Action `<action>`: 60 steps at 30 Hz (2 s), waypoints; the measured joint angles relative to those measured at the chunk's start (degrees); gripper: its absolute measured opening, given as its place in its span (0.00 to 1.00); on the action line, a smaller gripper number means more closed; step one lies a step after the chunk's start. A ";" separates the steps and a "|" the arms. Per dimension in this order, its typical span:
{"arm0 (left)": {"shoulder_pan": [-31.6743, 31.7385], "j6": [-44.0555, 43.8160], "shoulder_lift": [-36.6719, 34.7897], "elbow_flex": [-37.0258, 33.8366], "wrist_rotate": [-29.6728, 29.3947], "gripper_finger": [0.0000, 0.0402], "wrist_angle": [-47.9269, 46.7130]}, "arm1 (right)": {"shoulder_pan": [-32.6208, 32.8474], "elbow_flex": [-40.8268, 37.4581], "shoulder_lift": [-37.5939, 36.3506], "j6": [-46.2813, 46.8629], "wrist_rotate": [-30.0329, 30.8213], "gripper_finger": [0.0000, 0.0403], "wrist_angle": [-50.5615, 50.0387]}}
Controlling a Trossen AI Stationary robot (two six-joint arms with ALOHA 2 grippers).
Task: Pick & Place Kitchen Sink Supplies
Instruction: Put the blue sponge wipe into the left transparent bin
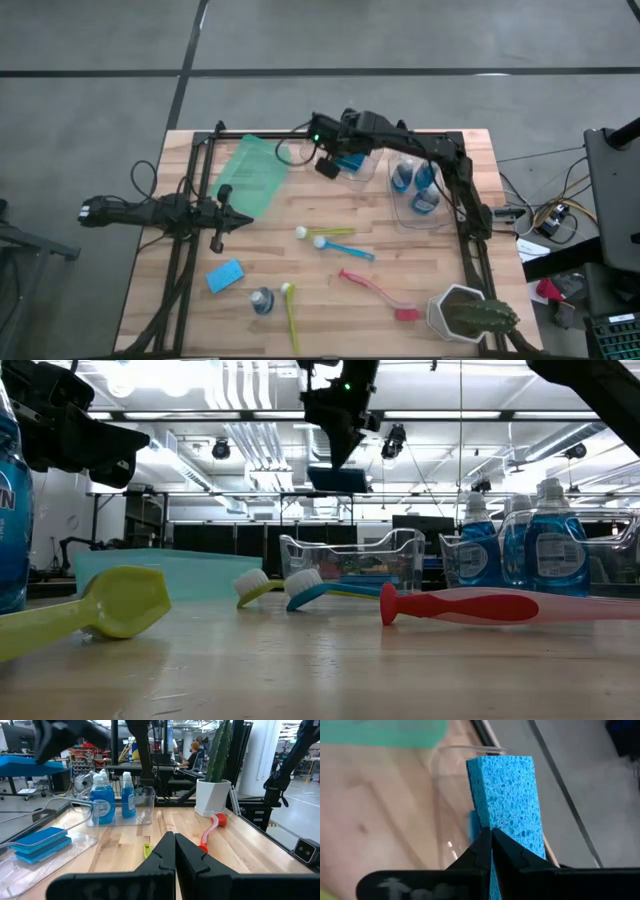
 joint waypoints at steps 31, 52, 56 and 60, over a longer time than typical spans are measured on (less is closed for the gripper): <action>0.00 0.00 0.00 0.00 -0.02 0.00 0.01 | -9.77 -24.64 0.66 -1.94 -6.39 0.02 15.88; -0.02 0.00 0.00 0.00 -0.01 0.00 -0.02 | -9.82 -29.20 0.66 -2.37 -6.29 0.02 19.50; 0.00 -0.01 0.00 0.00 -0.01 0.00 0.01 | -9.82 -29.22 0.66 -2.37 -6.29 0.02 19.65; -0.02 0.00 -0.01 0.00 0.00 0.00 -0.02 | -9.81 -29.22 0.66 -2.95 -6.31 0.02 19.65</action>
